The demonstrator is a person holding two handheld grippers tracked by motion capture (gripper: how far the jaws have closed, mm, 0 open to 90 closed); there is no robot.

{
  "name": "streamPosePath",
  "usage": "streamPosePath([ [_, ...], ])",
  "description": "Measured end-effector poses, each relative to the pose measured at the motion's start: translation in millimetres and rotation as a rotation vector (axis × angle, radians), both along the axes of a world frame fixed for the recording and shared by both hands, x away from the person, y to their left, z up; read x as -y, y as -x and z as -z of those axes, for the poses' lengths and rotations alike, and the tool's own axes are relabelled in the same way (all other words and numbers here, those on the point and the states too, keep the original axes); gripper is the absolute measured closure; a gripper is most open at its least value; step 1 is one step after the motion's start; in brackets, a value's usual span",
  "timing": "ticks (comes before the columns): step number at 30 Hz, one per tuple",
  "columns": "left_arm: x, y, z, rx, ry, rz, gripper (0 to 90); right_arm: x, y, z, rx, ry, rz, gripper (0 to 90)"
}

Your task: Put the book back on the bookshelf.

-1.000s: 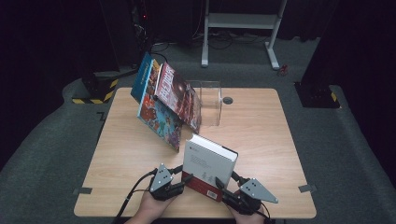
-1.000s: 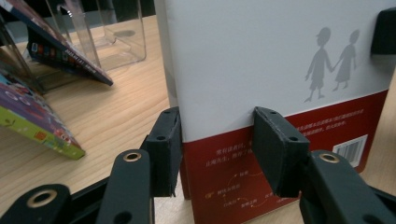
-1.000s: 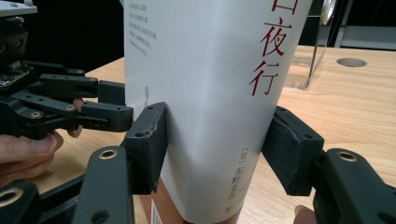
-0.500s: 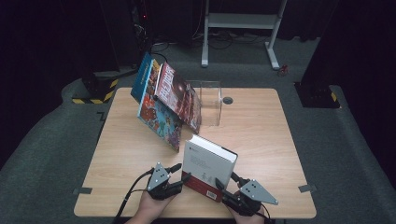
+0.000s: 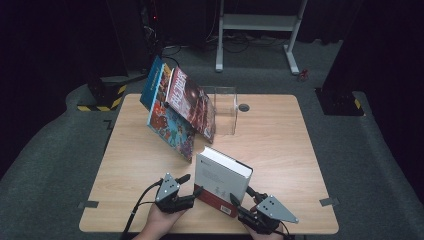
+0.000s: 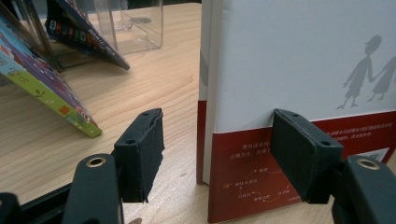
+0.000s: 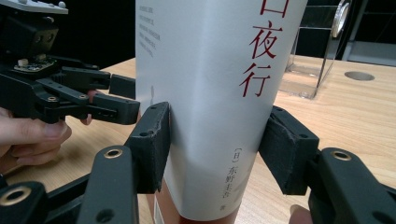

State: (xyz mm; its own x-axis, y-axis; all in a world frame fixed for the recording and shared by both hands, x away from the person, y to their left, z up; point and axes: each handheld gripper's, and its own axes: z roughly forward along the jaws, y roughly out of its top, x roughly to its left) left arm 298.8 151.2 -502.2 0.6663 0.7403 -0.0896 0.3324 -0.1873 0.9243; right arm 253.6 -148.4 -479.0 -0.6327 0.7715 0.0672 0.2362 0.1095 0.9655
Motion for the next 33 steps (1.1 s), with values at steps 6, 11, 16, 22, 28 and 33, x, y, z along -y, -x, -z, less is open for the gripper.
streamPosePath([
  [6,1.7,-4.8,1.7,-0.028,0.000,-0.020,35.7,-3.9,2.3,1.3,0.037,0.026,-0.011,48.0],
  [11,6.1,-12.1,4.3,-0.052,-0.020,-0.028,35.5,-9.4,3.8,1.3,0.069,0.059,-0.017,50.3],
  [16,4.8,-13.1,4.9,-0.055,-0.021,-0.021,35.0,-11.9,4.6,1.3,0.073,0.068,-0.017,50.2],
  [22,5.8,-12.5,5.6,-0.060,-0.029,-0.015,35.1,-11.3,3.3,1.4,0.058,0.041,-0.018,49.6],
  [28,5.9,-12.4,6.5,-0.064,-0.029,-0.010,35.1,-12.8,-0.8,0.7,0.033,0.018,-0.033,46.3],
  [33,6.2,-12.7,6.7,-0.066,-0.027,-0.009,35.5,-16.8,-4.1,-0.2,0.031,0.027,-0.031,45.6],
])
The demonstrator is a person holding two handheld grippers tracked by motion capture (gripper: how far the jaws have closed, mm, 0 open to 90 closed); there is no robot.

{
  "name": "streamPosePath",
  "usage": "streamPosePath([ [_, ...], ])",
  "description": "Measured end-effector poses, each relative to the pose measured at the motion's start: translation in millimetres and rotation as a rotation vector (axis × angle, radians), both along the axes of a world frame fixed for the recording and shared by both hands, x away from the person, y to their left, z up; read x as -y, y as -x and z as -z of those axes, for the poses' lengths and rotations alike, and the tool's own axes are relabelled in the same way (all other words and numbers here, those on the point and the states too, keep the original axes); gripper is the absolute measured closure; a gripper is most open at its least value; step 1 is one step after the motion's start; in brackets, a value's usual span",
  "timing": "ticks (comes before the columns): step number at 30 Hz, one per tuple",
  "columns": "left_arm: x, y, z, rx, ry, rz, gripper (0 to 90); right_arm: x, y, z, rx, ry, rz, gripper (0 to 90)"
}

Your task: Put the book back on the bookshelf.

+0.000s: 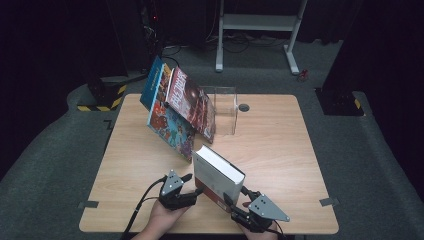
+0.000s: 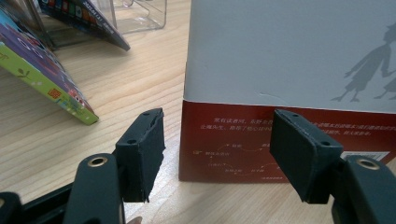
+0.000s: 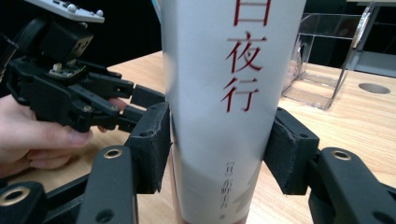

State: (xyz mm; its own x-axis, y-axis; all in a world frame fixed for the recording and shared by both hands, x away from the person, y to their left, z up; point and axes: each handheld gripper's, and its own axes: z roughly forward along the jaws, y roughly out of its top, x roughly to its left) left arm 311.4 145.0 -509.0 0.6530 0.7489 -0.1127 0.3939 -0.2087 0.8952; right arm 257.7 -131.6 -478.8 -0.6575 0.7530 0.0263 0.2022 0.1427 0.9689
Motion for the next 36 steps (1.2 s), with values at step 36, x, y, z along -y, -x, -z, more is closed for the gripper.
streamPosePath([
  [36,7.1,1.2,4.3,-0.009,-0.054,0.021,34.7,-19.2,-19.8,1.2,-0.096,0.010,-0.030,35.5],
])
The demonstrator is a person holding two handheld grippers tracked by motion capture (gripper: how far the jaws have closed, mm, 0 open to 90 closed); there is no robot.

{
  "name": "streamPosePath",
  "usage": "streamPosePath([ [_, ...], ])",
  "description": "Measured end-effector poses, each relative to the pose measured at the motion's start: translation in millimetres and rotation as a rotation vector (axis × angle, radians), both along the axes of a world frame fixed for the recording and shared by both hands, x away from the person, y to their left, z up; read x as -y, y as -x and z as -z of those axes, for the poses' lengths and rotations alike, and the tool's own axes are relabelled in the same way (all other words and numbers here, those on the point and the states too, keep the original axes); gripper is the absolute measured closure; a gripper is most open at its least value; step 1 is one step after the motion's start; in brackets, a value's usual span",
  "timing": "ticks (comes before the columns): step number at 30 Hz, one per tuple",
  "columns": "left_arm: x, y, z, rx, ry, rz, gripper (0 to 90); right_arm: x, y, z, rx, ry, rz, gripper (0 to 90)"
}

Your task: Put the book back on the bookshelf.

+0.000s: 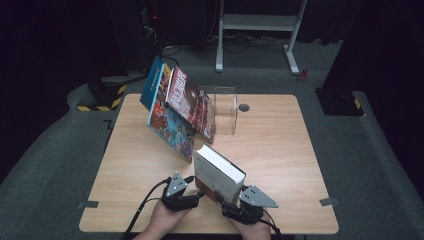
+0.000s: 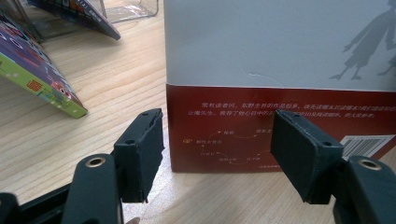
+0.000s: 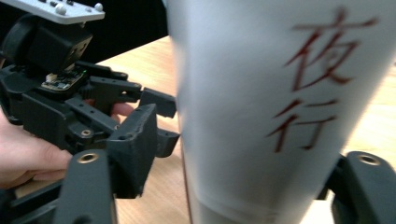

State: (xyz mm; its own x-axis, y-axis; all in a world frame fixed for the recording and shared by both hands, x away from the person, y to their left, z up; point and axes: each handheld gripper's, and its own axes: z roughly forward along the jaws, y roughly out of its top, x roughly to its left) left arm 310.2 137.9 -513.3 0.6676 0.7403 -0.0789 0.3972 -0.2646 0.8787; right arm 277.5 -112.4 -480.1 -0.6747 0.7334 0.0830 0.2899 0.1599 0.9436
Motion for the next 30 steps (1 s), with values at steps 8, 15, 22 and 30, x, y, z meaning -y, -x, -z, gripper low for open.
streamPosePath([
  [8,-0.3,0.1,0.1,0.001,-0.006,0.005,34.9,4.8,1.9,-2.2,0.043,-0.006,0.015,44.7],
  [15,-2.1,0.9,0.4,-0.004,-0.036,0.018,35.0,4.3,-1.5,-6.1,0.004,0.001,-0.014,47.5],
  [22,-18.2,1.6,-11.4,-0.001,-0.045,0.013,35.1,2.5,1.6,-5.1,0.011,0.004,-0.016,48.0],
  [30,-55.1,-3.8,-16.2,0.000,-0.098,-0.052,34.4,1.7,2.5,-4.5,0.021,0.008,-0.011,47.2],
])
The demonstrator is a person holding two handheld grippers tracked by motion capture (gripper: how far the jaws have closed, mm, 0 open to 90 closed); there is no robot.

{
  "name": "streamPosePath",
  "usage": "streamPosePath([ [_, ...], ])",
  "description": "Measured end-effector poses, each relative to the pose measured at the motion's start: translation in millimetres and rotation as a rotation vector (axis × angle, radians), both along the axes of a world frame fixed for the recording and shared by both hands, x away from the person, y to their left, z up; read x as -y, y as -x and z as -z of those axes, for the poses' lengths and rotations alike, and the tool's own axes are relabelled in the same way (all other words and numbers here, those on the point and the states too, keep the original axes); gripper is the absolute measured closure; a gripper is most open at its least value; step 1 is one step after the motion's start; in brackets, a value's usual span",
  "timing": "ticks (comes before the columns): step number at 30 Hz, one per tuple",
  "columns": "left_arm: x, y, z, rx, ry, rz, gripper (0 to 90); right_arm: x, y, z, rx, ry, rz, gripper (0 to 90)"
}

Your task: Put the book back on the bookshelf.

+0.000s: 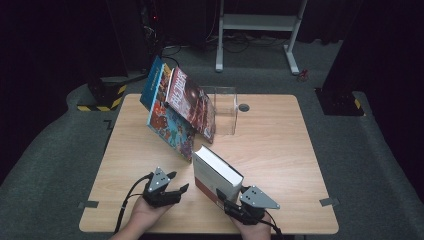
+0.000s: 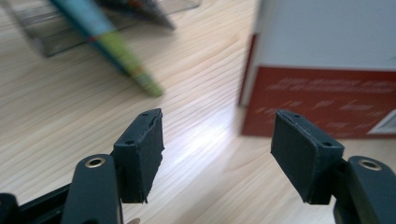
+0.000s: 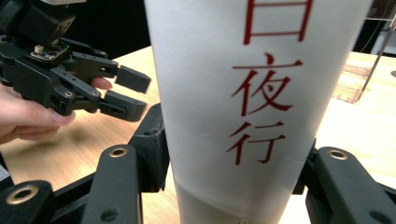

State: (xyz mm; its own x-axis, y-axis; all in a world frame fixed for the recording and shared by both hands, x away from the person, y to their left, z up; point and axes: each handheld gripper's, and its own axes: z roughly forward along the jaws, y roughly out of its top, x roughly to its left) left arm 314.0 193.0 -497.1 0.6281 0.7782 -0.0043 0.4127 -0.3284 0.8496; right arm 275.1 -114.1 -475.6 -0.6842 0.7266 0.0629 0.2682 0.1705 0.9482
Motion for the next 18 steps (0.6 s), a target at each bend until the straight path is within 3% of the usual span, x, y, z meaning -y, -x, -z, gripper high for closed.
streamPosePath([
  [4,-19.9,-6.0,2.5,-0.011,-0.032,-0.041,34.2,-2.6,-1.8,1.4,-0.019,-0.004,0.006,45.9],
  [9,-45.0,-14.9,5.9,-0.031,-0.052,-0.117,34.0,-4.9,-0.4,2.0,0.001,0.004,0.007,46.7],
  [10,-57.3,-19.2,10.3,-0.042,-0.067,-0.156,34.1,-5.2,0.0,2.0,0.006,0.009,-0.002,48.3],
  [12,-68.1,-22.4,14.7,-0.060,-0.066,-0.189,34.2,-5.4,0.5,2.0,0.013,0.013,-0.009,52.0],
  [16,-82.1,-26.2,19.9,-0.063,-0.103,-0.236,33.3,-6.4,1.9,2.2,0.023,0.019,-0.006,53.5],
  [18,-87.3,-28.9,23.1,-0.079,-0.095,-0.256,33.2,-6.4,2.1,2.2,0.024,0.021,-0.004,53.7],
])
